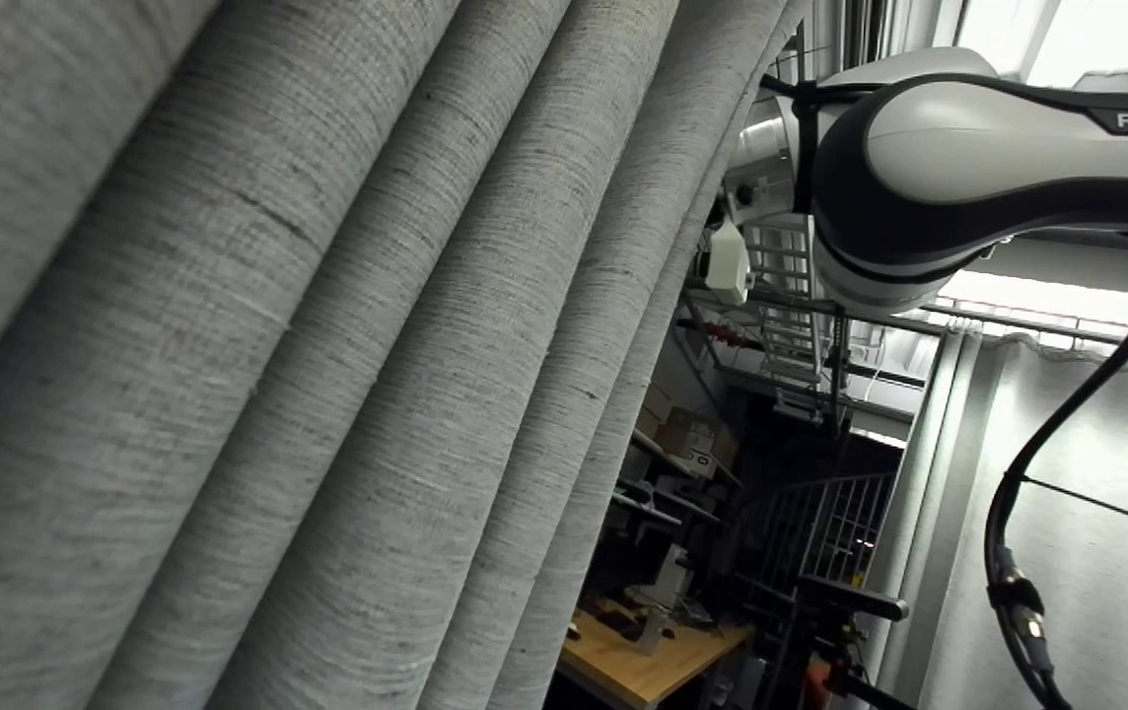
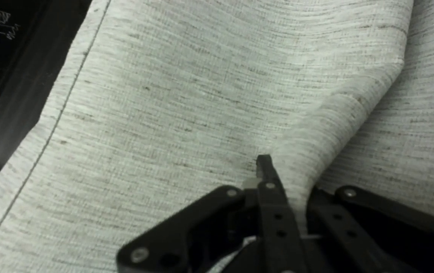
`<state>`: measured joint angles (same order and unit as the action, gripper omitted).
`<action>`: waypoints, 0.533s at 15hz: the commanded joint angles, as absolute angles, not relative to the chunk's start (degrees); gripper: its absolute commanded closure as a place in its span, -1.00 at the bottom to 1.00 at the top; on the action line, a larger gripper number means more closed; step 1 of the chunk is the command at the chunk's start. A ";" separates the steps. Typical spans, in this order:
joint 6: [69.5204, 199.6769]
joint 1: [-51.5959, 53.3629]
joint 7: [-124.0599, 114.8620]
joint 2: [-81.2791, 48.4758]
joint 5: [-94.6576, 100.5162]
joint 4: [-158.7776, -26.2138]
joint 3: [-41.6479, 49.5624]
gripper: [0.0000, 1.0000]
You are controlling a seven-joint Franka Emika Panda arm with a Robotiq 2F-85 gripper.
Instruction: Slide the curtain to the left
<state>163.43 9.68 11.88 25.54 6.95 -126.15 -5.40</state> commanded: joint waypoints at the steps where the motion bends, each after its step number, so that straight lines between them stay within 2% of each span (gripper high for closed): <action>1: 164.16 13.05 14.46 22.92 5.66 -131.80 -4.57 0.99; 8: 167.54 12.21 17.71 20.51 6.64 -131.60 -2.74 0.99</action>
<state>167.72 9.85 16.16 23.14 6.99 -126.61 -2.30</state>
